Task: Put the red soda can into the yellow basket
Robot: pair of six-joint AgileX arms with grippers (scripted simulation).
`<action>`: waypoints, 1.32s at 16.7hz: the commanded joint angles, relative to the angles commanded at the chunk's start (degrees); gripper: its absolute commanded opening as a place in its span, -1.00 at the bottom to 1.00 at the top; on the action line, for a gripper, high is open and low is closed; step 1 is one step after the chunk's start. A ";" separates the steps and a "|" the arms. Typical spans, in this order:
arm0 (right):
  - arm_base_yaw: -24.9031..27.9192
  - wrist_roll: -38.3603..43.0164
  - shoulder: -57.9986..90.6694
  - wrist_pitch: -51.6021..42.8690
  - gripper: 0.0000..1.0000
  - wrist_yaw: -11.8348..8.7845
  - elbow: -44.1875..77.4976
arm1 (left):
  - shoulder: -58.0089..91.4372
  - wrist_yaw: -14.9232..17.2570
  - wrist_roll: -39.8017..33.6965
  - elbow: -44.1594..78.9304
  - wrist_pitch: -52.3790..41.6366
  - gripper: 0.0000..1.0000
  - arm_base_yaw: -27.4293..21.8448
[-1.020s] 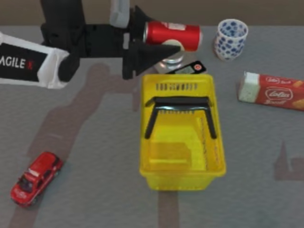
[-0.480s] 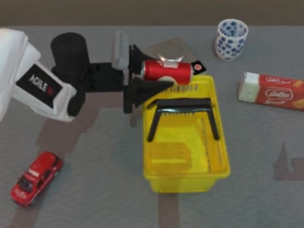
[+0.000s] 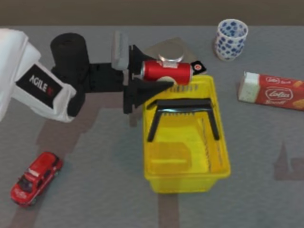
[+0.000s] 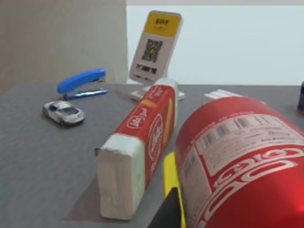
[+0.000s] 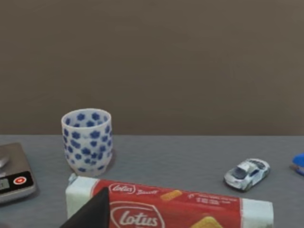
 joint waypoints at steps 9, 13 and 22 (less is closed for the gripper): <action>0.00 0.00 0.00 0.00 1.00 0.00 0.00 | 0.00 0.00 0.00 0.00 0.00 1.00 0.00; 0.00 0.00 0.00 0.00 1.00 0.00 0.00 | 0.00 0.00 0.00 0.00 0.00 1.00 0.00; 2.37 -3.27 5.26 -4.44 1.00 -0.23 5.14 | -5.60 -3.57 -0.94 -2.37 -2.92 1.00 0.79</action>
